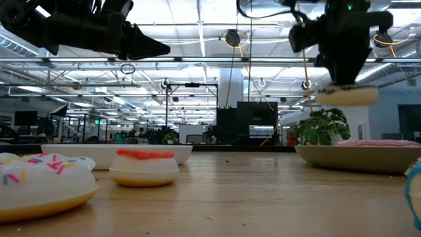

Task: Pick & Place donuts
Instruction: Put the large black donut on the gray plate

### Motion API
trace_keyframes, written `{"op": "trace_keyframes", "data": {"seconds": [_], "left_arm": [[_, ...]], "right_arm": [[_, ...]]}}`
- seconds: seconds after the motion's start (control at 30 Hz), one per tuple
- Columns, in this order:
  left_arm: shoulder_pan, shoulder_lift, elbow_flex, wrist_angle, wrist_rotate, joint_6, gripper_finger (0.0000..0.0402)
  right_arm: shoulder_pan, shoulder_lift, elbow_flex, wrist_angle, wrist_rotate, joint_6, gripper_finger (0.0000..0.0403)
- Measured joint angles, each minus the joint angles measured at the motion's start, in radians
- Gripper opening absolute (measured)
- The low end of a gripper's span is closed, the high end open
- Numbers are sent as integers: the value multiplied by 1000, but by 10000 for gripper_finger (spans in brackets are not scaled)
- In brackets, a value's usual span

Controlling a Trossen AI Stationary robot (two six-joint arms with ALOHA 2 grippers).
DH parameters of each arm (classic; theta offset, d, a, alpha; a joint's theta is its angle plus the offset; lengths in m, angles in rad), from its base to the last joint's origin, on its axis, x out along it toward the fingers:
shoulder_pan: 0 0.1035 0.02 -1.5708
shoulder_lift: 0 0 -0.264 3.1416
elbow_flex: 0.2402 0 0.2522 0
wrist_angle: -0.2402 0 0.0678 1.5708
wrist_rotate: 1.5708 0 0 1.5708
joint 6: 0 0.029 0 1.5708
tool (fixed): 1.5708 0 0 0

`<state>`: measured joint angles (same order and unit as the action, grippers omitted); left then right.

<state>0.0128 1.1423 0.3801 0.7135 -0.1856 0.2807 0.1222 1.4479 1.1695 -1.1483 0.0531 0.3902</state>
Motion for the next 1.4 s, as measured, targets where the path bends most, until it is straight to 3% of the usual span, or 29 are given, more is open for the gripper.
{"op": "trace_keyframes", "data": {"seconds": [0.3,0.57,1.0,1.4], "left_arm": [[0,0,0,20,0,13,33],[0,0,0,26,0,13,33],[0,0,0,25,0,22,33],[0,0,0,24,0,25,33]], "right_arm": [[-68,0,-220,258,-24,-40,15],[-98,-1,-353,290,-29,-38,15],[-88,-2,-358,433,-27,-74,15],[-67,0,-269,402,26,-125,15]]}}
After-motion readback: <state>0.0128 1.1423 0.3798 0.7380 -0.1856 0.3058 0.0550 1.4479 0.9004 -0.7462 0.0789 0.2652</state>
